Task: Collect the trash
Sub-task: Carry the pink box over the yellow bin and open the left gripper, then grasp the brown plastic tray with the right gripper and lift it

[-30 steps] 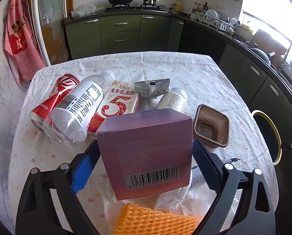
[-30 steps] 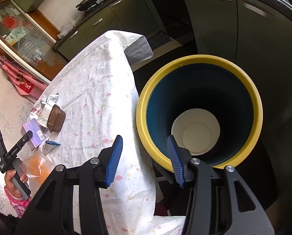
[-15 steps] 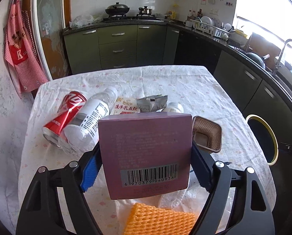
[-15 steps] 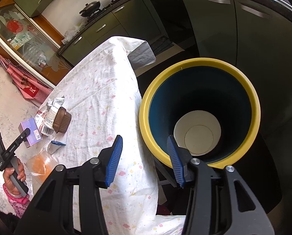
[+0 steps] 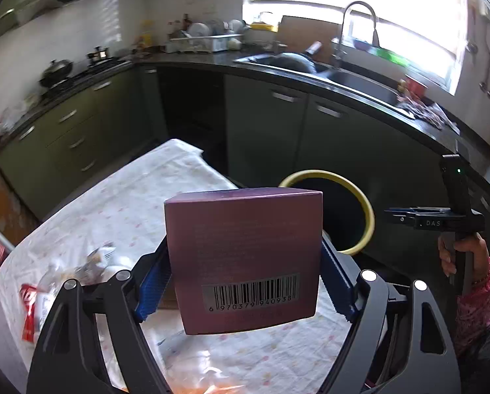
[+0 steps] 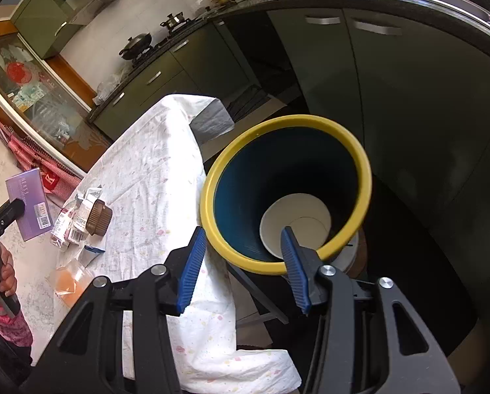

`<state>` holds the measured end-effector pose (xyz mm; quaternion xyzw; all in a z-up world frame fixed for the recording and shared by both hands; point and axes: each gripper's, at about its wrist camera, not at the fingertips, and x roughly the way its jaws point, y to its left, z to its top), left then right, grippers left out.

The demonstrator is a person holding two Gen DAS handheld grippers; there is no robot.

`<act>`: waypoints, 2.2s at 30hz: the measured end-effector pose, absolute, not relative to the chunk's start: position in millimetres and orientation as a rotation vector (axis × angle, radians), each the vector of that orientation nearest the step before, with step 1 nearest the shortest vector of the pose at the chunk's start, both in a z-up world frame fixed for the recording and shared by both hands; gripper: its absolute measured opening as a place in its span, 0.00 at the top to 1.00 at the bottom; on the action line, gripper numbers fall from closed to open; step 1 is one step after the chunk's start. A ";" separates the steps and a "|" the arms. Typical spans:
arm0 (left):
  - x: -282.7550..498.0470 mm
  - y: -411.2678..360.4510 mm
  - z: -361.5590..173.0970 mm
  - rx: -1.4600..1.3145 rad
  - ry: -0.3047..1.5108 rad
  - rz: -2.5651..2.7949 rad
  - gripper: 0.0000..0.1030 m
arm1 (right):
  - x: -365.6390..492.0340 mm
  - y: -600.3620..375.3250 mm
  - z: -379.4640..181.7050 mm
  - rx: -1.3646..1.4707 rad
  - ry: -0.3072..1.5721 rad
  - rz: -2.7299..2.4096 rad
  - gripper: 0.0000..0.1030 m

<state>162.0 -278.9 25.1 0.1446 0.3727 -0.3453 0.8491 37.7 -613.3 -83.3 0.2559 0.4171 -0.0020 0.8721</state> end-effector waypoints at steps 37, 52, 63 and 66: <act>128.3 -275.7 80.8 0.198 0.693 -0.870 0.04 | 17.6 -620.7 -102.9 0.567 0.884 0.011 0.50; 95.1 -14.5 22.4 -0.031 0.660 -0.284 0.05 | 152.1 -401.6 -68.8 0.117 0.990 0.493 0.48; 83.0 32.0 -42.8 -0.150 0.752 -0.197 0.05 | 253.0 -330.6 -94.1 -0.071 1.122 0.518 0.61; 84.6 35.3 -49.5 -0.154 0.761 -0.196 0.05 | 263.0 -317.6 -102.1 -0.113 1.142 0.513 0.70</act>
